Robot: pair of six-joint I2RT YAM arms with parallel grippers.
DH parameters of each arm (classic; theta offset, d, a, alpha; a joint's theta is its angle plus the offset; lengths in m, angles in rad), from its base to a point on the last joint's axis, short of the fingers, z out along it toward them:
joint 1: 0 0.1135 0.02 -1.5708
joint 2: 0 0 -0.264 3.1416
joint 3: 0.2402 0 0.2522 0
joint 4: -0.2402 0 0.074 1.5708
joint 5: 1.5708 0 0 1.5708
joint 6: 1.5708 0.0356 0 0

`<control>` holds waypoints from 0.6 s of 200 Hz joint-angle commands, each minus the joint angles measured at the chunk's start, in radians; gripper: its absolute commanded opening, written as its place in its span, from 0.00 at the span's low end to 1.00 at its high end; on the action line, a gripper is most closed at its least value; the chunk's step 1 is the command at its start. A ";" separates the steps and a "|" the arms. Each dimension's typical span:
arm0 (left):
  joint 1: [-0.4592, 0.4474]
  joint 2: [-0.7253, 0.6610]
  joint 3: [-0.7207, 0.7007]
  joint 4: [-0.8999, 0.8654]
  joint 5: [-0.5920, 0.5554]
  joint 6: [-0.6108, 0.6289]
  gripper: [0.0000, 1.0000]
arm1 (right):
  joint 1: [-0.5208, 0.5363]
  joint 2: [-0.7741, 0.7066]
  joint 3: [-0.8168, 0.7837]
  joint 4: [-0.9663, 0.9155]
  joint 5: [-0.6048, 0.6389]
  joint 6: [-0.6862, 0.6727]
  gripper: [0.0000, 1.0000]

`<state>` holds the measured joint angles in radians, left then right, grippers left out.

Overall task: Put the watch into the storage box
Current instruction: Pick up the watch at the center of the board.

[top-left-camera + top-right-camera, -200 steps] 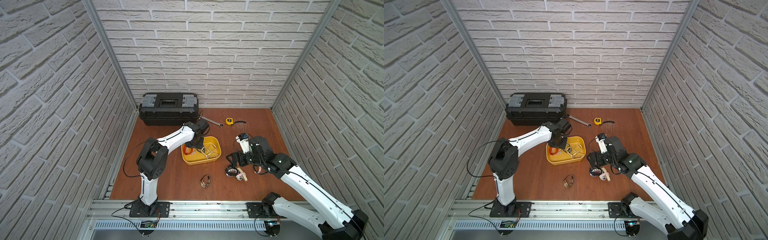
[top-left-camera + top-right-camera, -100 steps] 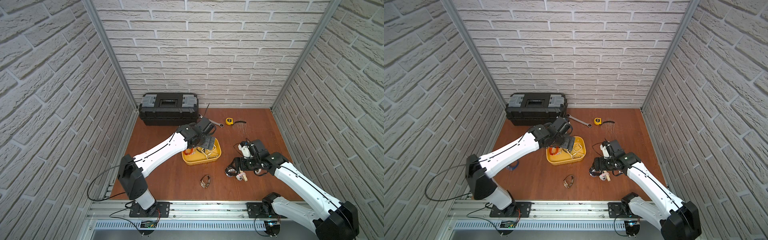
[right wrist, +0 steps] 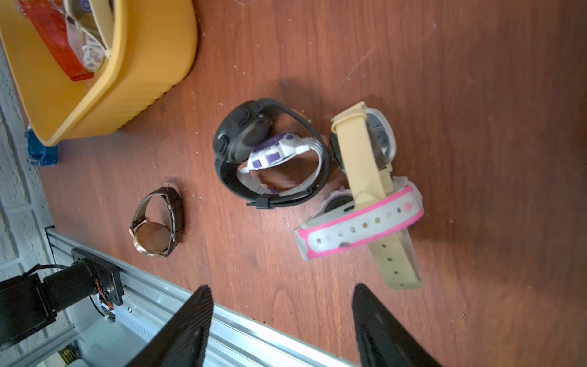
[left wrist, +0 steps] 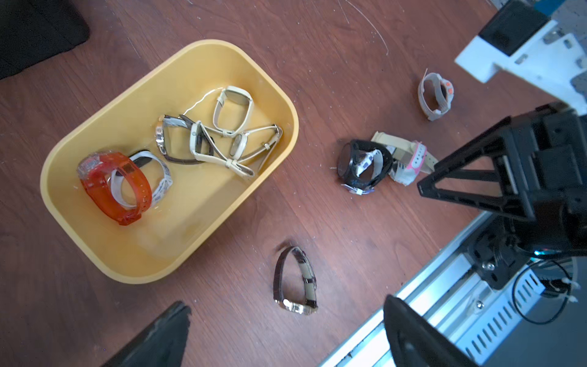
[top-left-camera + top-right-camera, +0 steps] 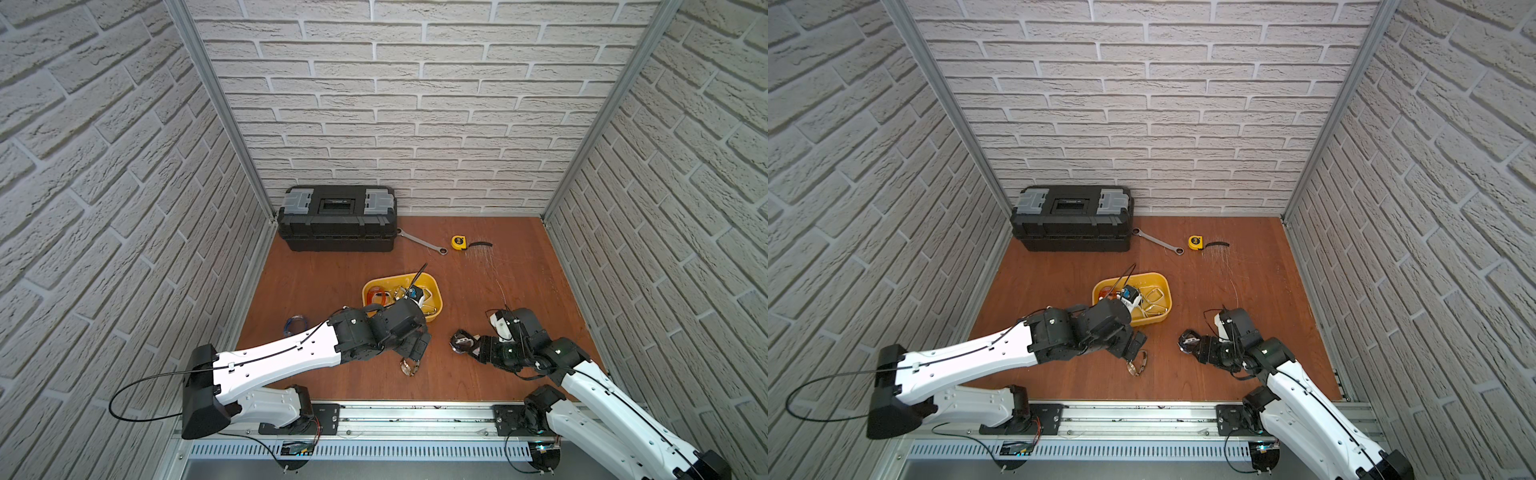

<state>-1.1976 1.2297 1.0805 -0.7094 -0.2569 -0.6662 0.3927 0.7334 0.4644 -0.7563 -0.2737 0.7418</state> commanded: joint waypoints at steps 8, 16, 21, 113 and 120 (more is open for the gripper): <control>-0.023 -0.025 -0.014 0.054 -0.063 -0.047 0.98 | 0.002 -0.005 -0.030 0.100 0.034 0.069 0.67; -0.026 -0.025 -0.014 0.056 -0.067 -0.049 0.98 | 0.002 -0.005 -0.037 0.121 0.045 0.074 0.65; -0.027 -0.020 -0.012 0.057 -0.067 -0.050 0.98 | 0.002 -0.005 -0.040 0.134 0.052 0.078 0.65; -0.035 -0.018 0.001 0.035 -0.096 -0.047 0.98 | 0.001 0.083 -0.069 0.243 0.139 0.091 0.49; -0.035 -0.020 0.000 0.031 -0.102 -0.048 0.98 | 0.002 0.088 -0.069 0.250 0.146 0.091 0.48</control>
<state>-1.2274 1.2221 1.0756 -0.6804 -0.3244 -0.7048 0.3927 0.8104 0.4137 -0.5640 -0.1707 0.8284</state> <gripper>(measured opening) 0.982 0.497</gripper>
